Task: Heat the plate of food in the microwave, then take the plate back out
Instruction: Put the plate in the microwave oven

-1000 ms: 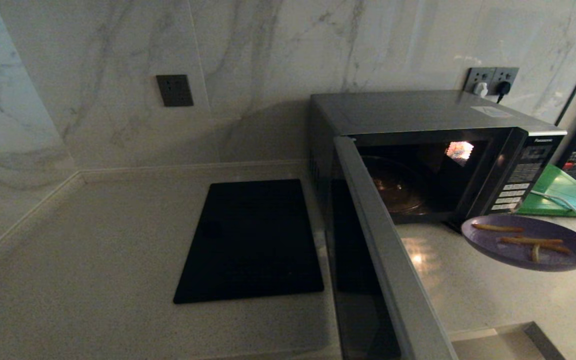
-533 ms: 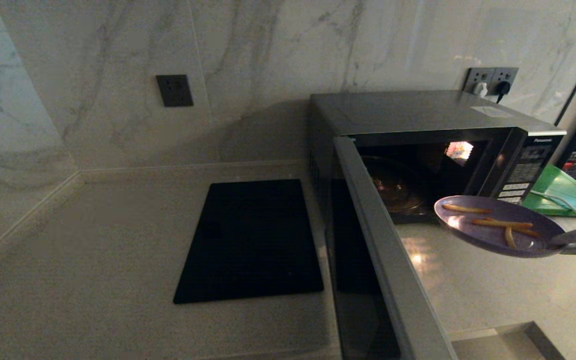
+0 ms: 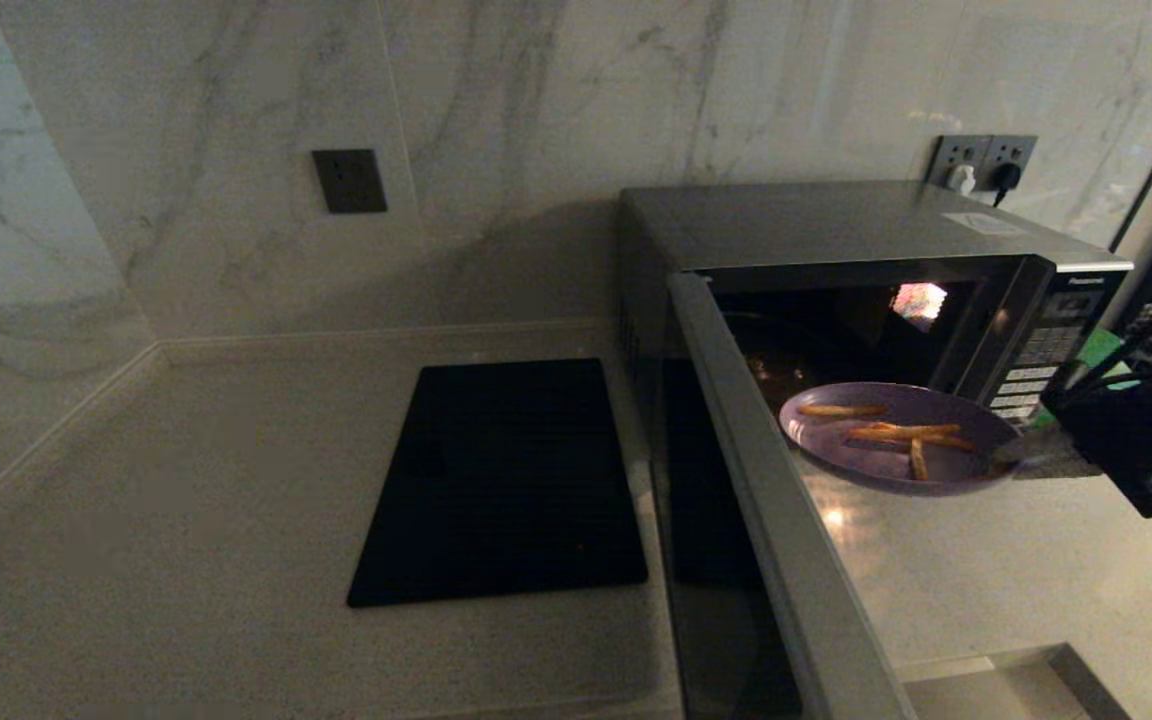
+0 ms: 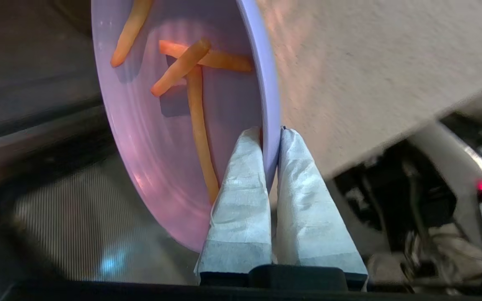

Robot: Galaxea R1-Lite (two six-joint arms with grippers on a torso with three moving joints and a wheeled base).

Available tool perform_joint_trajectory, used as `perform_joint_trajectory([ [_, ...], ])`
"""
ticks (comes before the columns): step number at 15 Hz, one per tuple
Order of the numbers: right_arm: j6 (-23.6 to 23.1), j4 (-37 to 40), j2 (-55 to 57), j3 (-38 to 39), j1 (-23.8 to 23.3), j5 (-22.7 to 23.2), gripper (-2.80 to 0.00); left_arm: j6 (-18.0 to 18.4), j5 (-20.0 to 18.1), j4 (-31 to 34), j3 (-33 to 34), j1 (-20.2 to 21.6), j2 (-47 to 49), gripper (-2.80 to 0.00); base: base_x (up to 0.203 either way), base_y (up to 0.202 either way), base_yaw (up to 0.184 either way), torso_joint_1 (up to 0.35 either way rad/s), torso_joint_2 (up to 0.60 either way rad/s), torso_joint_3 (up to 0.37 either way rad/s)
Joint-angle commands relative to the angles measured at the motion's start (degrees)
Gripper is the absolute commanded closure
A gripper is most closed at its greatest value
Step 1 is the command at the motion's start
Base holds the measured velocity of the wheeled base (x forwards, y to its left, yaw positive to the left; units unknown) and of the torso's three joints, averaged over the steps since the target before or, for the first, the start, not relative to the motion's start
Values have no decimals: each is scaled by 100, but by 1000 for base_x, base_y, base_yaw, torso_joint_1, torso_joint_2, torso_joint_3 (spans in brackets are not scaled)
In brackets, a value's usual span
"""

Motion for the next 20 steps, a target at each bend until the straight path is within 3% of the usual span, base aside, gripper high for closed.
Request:
perform_joint_trajectory([
  [1,581,-41,517,-426,541,-781,0,-6,0,-2,0,2,9,0,0,0,0,0,0,0],
  [3,1039,-459,739,-507,932,-1602,0,-6,0,-2,0,2,9,0,0,0,0,0,0,0],
  [5,1457,-841,901,-572,1207,-1984,0,-6,0,-2,0,2,9,0,0,0,0,0,0,0],
  [9,1897,-1462,1146,-682,1365,-1985,0,-6,0,-2,0,2,9,0,0,0,0,0,0,0],
  [15,1913,-1643,1979,-1305,1355,-1934,0,-6,0,-2,0,2,9,0,0,0,0,0,0,0],
  [20,1923,-1796,2325,-1689,1259,-1595,0,-6,0,-2,0,2,9,0,0,0,0,0,0,0],
])
